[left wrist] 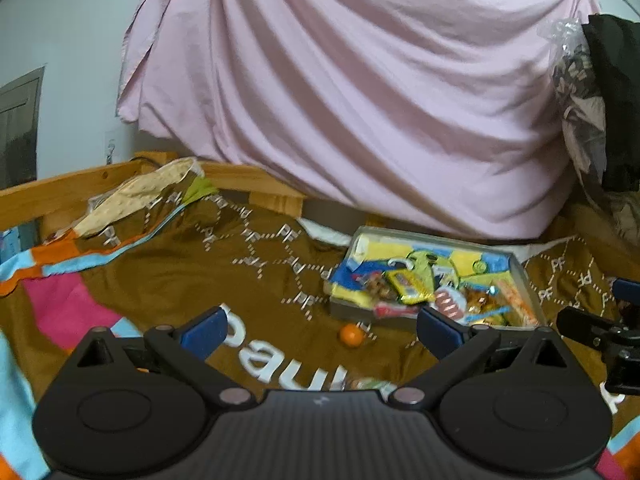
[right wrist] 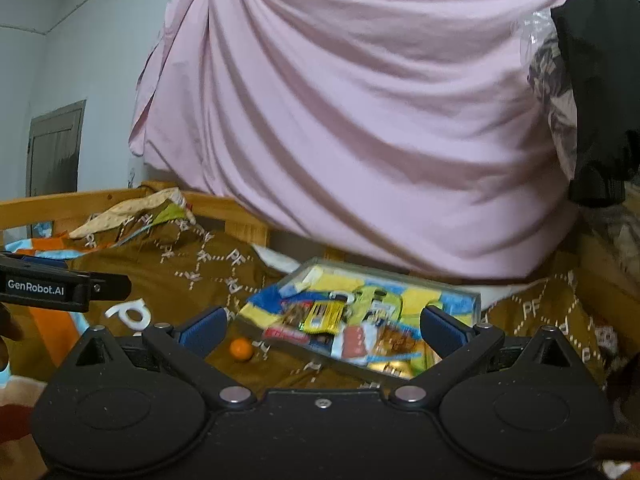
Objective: Organize snacks
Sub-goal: 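Lift both tools out of the tray back over the loose snacks, then lower both tools toward the orange ball candy and wrapped biscuit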
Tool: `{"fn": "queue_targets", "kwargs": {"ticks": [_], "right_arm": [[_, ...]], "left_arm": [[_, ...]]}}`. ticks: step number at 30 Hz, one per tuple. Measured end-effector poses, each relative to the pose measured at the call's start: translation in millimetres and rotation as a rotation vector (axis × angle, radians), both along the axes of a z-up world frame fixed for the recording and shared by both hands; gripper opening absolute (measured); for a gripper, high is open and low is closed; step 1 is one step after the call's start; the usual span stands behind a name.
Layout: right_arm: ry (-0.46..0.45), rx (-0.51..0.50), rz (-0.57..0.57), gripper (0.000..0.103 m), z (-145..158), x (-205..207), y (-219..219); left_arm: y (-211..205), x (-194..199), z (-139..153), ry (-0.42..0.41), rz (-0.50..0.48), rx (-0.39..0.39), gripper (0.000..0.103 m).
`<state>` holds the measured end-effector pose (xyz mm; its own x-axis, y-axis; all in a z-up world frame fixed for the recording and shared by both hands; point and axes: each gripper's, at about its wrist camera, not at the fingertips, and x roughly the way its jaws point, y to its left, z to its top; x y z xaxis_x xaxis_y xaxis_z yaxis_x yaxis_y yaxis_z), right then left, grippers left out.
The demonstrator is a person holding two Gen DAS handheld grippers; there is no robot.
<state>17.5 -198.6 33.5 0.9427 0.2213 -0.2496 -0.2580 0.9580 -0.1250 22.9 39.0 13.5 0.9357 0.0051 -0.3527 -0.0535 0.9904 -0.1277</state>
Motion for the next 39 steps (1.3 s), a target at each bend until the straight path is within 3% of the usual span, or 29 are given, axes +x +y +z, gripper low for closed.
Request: {"fn": "queue_targets", "kwargs": {"ticks": [10,25,39], "right_arm": [[0.148,-0.009,-0.007,0.102,-18.2,-7.5,7.8],[0.236,-0.027,-0.028,0.102,-29.7,4.9,12.5],[0.286,-0.047,-0.026,0.102,-37.6,13.5,18.4]], "left_arm": [[-0.3,-9.4,-18.6,0.126,-0.01,0.015,0.103],[2.3,-1.5,-28.5,0.211,0.053,0.052,0.103],[6.9,5.5,-31.4,0.254,0.067,0.021,0.103]]}}
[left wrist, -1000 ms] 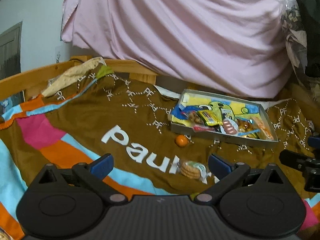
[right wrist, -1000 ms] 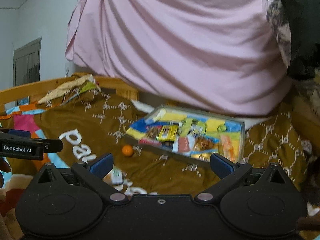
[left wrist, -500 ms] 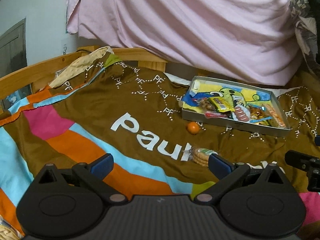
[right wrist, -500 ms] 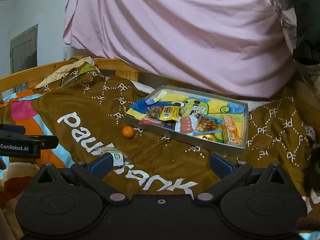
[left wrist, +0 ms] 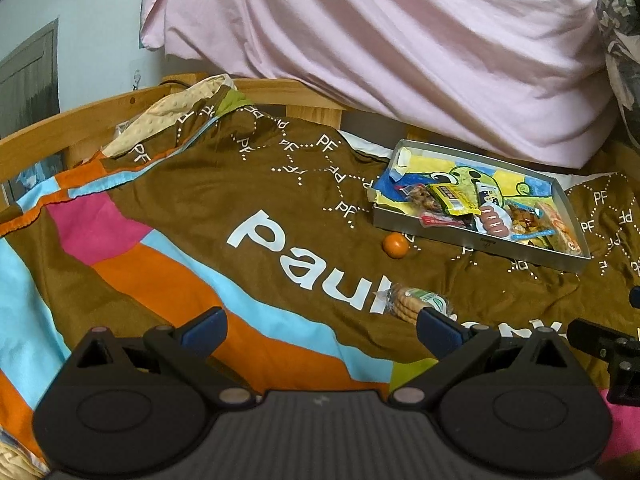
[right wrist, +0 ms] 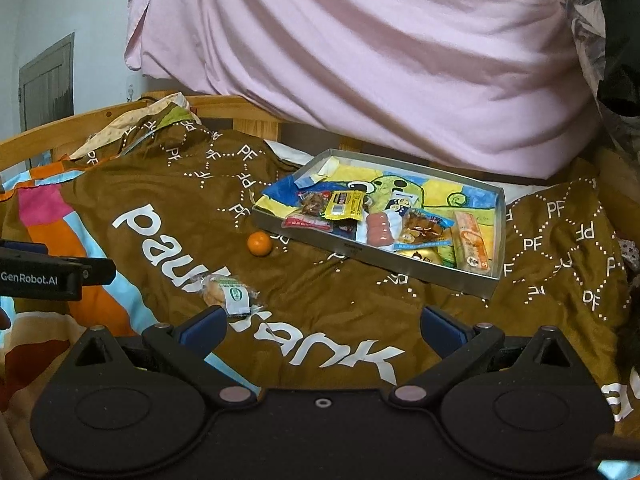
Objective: Organize snacks
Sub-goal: 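Lower both tools toward the orange ball candy and wrapped biscuit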
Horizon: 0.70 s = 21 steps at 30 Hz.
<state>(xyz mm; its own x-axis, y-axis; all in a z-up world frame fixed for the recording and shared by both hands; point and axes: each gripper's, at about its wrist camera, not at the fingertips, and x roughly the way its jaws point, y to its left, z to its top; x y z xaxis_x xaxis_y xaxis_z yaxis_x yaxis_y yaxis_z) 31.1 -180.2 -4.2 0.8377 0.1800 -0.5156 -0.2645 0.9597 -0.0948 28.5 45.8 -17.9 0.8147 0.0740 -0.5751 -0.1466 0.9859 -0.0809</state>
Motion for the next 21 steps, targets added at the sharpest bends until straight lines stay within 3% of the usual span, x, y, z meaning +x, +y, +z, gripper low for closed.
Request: {"fn": "queue_targets", "kwargs": {"ticks": [14,21], "right_arm": [[-0.001,0.027,-0.02,0.102,1.4,4.3,-1.7],[0.002,0.046,-0.026,0.102,1.4,12.5,-1.4]], "left_arm": [[4.3,7.1,5.4,-0.025,0.009,-0.064,0.103],[1.5,23.4,6.2,-0.026,0.009,-0.037,0.103]]}}
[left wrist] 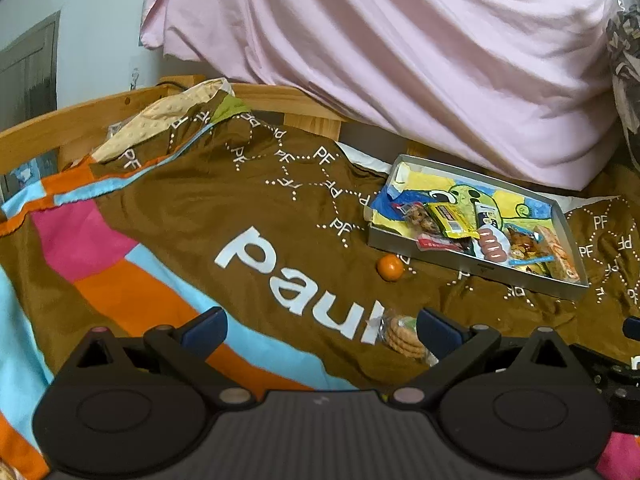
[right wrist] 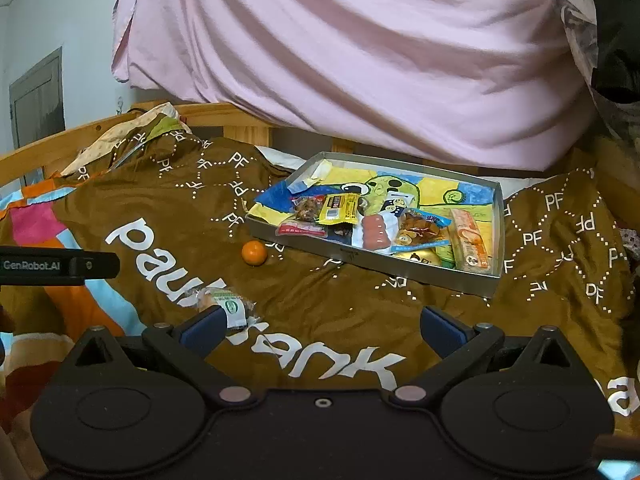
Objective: Organize snacks
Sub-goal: 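Lower both tools toward the orange ball candy and wrapped biscuit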
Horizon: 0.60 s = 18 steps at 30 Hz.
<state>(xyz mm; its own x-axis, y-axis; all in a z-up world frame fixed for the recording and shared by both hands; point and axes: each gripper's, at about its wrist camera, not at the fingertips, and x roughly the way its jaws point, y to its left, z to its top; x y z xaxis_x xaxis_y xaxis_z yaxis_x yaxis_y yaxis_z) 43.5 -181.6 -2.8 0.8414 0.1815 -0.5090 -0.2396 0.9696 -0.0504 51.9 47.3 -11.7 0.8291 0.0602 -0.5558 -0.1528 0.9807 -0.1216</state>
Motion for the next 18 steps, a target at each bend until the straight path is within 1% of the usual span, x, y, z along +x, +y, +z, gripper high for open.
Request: {"fn": "queue_targets", "kwargs": {"ticks": [3,9,13,18], "right_arm": [[0.0,-0.002,0.001,0.102,-0.6,3.6,1.5],[-0.023,-0.03,0.034,0.102,-0.8,9.6,10.7],[-0.015,-0.077,0.073,0.102,-7.2,17.5,20.7],[0.029,-0.079,0.124,0.102,-16.7,27.3,31.0]], "left_arm": [[-0.8,4.2,-1.9,-0.006,0.012,0.007,0.103],[-4.9,15.4,-4.5,-0.012,-0.002,0.077,0.103],[-1.0,23.4,-8.1,-0.007,-0.004,0.065,0.103],[7.2,31.7,-10.0,-0.005,0.011,0.042,0.103]]}}
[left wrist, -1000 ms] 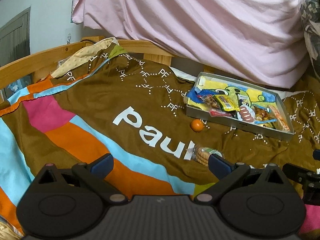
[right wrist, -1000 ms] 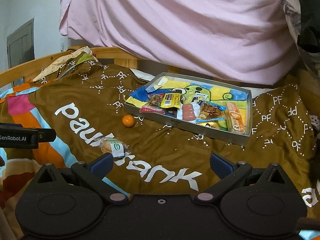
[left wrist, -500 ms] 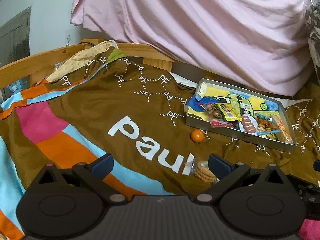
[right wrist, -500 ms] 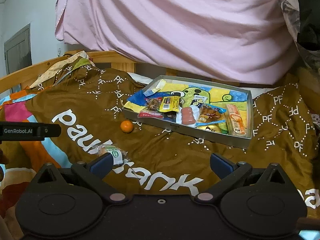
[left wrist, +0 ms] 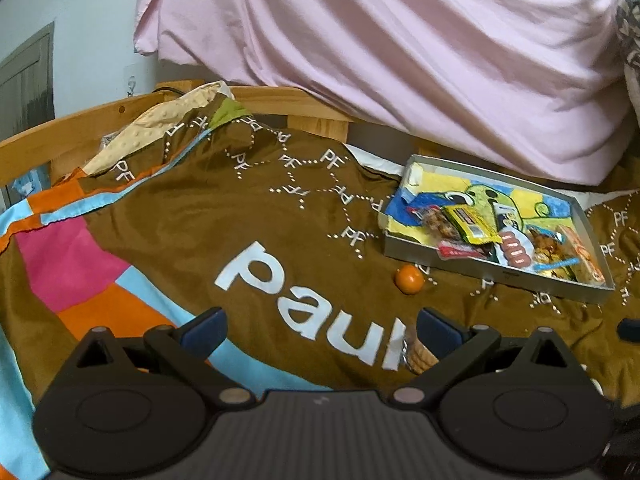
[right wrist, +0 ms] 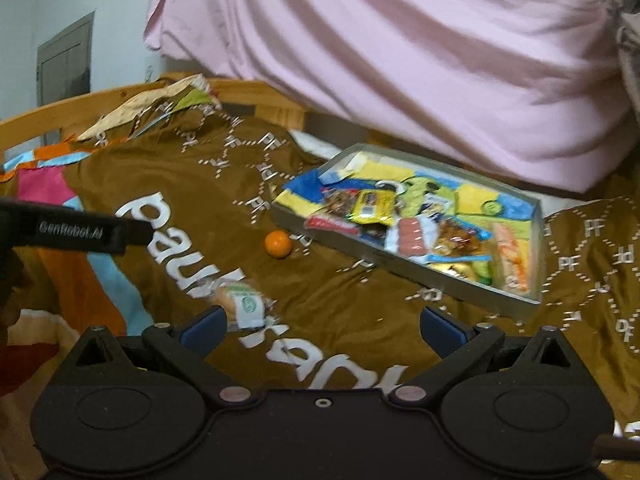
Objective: Organize snacks
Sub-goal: 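Lower both tools toward the orange ball candy and wrapped biscuit, then grasp the orange ball candy with left tool while right tool grasps the wrapped biscuit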
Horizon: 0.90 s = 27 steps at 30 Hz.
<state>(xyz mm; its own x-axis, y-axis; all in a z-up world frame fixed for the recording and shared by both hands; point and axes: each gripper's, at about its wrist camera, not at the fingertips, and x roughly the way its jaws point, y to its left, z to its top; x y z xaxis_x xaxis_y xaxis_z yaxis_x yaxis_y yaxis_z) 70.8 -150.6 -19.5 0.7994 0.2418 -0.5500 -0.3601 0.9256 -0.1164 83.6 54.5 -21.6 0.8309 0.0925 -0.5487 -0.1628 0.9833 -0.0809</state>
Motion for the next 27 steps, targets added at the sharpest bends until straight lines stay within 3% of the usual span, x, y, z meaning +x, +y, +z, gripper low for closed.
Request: {"fn": "queue_targets", "kwargs": {"ticks": [6,16,27], "right_arm": [[0.009,-0.027,0.06,0.102,-11.8,13.2,14.7],[0.027,-0.045,0.1,0.102,-28.5,40.8,31.1],[0.056,-0.049,0.097,0.102,-39.4,59.2,40.7]], "left_arm": [[5.4,12.6,-2.8,-0.001,0.018,0.003,0.103],[-0.1,35.9,-13.1,-0.016,0.019,0.138,0.103],[6.2,57.9,-24.4,0.0,0.023,0.14,0.103]]}}
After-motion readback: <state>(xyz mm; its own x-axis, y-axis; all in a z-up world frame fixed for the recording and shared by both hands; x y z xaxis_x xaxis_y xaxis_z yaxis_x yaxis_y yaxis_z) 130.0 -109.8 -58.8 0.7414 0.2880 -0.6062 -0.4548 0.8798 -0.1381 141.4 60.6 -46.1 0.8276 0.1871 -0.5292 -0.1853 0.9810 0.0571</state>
